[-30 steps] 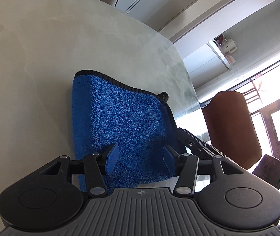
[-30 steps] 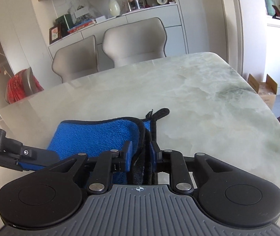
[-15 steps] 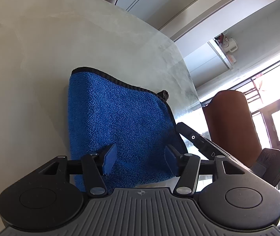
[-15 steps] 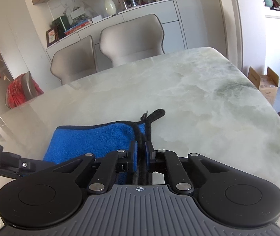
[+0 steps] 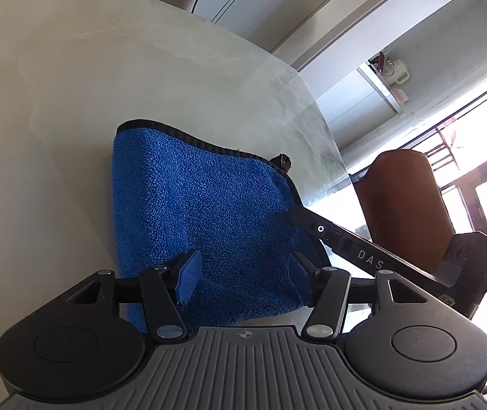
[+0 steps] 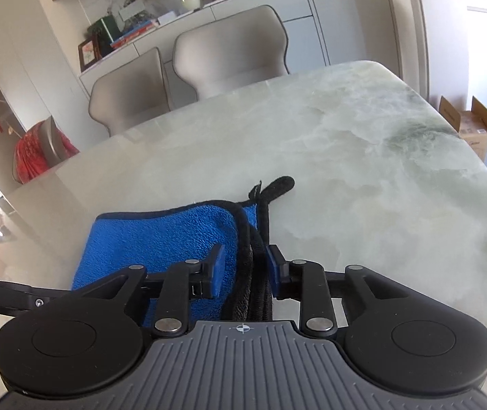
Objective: Fold towel
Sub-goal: 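Lower the folded end onto the towel and open both grippers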
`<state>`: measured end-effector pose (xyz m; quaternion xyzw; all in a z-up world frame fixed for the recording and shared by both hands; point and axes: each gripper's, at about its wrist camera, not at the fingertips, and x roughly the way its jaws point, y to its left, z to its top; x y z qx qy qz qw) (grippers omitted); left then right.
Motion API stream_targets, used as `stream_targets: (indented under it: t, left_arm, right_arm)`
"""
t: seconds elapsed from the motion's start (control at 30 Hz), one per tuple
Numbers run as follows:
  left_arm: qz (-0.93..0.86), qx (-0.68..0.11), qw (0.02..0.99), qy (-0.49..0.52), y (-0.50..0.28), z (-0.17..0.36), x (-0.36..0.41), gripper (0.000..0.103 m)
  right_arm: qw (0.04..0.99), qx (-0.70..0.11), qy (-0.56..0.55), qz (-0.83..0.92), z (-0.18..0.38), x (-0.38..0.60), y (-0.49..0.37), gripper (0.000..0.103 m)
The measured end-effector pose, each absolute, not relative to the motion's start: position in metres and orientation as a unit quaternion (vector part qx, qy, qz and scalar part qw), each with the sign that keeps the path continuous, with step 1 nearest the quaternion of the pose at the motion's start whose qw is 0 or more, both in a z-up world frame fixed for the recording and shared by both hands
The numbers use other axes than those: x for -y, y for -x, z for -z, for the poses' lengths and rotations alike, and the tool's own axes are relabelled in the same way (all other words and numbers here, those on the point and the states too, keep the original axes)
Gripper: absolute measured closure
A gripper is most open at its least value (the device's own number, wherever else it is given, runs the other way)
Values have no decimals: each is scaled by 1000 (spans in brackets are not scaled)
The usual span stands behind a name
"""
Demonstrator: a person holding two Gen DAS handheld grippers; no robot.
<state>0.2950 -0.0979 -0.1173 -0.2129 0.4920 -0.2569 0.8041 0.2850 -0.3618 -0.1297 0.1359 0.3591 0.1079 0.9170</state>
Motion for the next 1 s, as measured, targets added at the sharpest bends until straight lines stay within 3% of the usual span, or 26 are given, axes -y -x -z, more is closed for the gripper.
stream_targets:
  t: [0.03, 0.07, 0.2, 0.37, 0.5, 0.67, 0.73, 1.0]
  left_arm:
    - [256, -491, 805, 211, -295, 116, 98, 43]
    - [255, -490, 807, 208, -295, 115, 98, 42]
    - [255, -484, 813, 201, -294, 108, 99, 36]
    - [258, -486, 815, 180, -291, 110, 104, 35]
    - [262, -486, 816, 170, -287, 113, 107, 35]
    - [271, -471, 828, 139, -288, 101, 107, 35]
    - [274, -460, 835, 126, -291, 95, 107, 34]
    - [270, -475, 832, 99, -304, 109, 113, 34]
  right_arm:
    - [919, -357, -128, -113, 129, 360, -284, 89]
    - [920, -355, -119, -118, 128, 358, -283, 92]
    - [928, -338, -94, -128, 119, 354, -280, 94]
    - [926, -353, -84, -108, 121, 358, -289, 94]
    - [927, -355, -72, -96, 131, 357, -286, 90]
    - [945, -300, -93, -90, 112, 362, -269, 83]
    - [946, -285, -103, -114, 103, 363, -262, 77]
    - [913, -358, -102, -164, 128, 351, -263, 77]
